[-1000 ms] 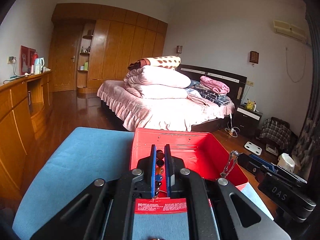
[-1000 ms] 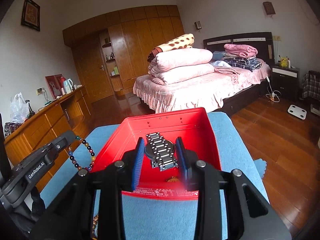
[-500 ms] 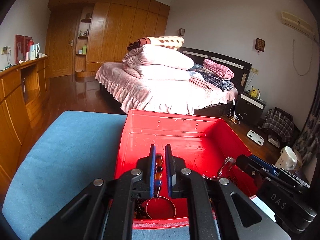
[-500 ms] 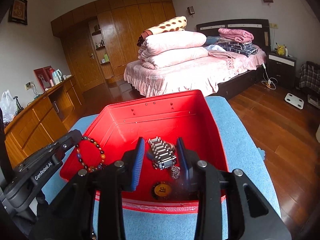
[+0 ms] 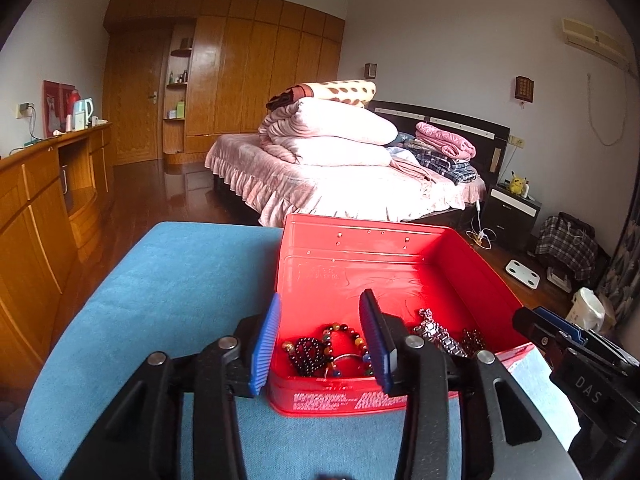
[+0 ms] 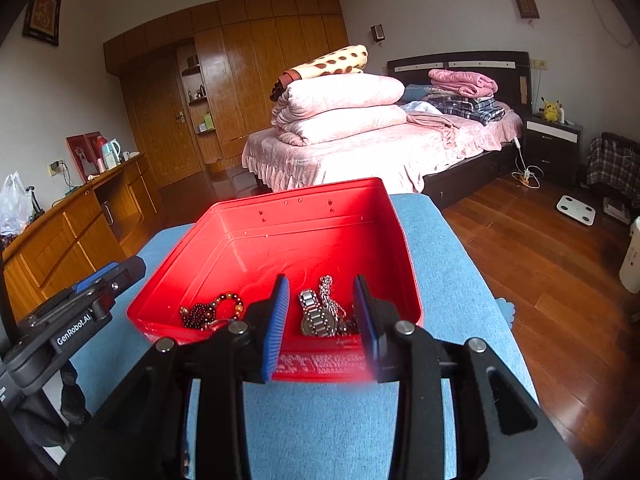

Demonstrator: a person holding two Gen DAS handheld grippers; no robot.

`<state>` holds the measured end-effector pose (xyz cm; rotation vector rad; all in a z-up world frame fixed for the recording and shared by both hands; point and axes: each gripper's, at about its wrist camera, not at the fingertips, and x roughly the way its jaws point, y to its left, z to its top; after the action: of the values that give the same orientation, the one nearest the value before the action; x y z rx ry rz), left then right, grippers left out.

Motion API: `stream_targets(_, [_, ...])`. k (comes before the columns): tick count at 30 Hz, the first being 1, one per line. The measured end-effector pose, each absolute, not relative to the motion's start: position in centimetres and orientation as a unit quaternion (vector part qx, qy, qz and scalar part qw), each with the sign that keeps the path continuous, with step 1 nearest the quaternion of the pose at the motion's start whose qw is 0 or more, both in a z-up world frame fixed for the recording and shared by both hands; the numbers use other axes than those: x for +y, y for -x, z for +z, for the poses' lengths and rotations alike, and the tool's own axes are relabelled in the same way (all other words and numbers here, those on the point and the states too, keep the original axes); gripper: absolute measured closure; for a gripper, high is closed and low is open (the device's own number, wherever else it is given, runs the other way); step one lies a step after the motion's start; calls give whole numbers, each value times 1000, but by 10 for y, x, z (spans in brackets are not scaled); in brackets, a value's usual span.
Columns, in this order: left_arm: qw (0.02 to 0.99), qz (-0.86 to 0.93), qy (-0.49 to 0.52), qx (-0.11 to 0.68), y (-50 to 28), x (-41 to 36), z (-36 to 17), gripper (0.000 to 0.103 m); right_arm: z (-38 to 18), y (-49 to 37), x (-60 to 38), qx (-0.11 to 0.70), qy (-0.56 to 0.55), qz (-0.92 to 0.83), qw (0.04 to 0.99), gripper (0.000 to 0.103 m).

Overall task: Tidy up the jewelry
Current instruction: 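Open both tools to drop the pieces into the tin and withdraw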

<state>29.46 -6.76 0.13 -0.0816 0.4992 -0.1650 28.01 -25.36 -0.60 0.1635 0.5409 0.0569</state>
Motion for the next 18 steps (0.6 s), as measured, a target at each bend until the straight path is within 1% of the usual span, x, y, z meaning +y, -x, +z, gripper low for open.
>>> stream_targets(6, [963, -77, 15, 258, -269, -64, -10, 58, -14, -256, -244, 271, -74, 34, 959, 70])
stream_targets(14, [958, -74, 18, 275, -230, -49, -25, 58, -23, -213, -235, 278, -76, 48, 956, 70])
stream_targets(18, [961, -70, 28, 266, -210, -40, -25, 58, -34, -197, -235, 290, -83, 47, 952, 70])
